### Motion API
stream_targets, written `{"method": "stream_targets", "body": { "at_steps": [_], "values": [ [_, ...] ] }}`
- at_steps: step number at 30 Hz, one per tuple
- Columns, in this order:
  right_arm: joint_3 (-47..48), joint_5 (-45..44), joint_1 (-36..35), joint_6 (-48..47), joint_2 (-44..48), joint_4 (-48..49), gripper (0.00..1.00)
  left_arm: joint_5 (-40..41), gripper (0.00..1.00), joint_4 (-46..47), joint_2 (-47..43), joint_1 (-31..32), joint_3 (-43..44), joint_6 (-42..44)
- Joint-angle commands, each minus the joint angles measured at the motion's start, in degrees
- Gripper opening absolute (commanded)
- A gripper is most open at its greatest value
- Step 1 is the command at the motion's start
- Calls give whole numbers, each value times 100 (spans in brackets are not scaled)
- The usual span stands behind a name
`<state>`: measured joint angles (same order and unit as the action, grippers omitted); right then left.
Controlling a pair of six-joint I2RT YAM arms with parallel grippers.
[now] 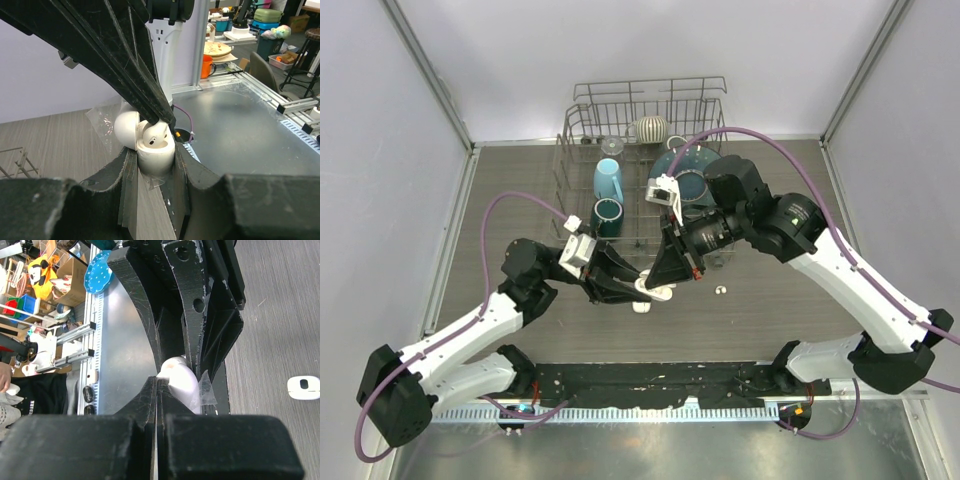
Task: Insert the wireless bluetooth earbuds into the charging case
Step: Place the earbud in the charging case.
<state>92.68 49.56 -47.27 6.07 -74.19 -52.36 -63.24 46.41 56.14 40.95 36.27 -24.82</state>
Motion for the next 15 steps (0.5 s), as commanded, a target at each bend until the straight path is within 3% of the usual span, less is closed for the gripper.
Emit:
{"method": "stream_targets", "body": {
  "at_steps": [1, 10, 15],
  "values": [
    [154, -140, -28, -194, -69, -213, 1, -118, 0, 359, -68, 18, 293, -85],
    [83, -868, -125, -141, -113, -389, 4, 181, 0, 535, -77, 18, 249, 3],
    [101, -1150, -125, -88, -60, -354, 19, 216, 0, 597, -51, 18, 249, 3]
  ]
}}
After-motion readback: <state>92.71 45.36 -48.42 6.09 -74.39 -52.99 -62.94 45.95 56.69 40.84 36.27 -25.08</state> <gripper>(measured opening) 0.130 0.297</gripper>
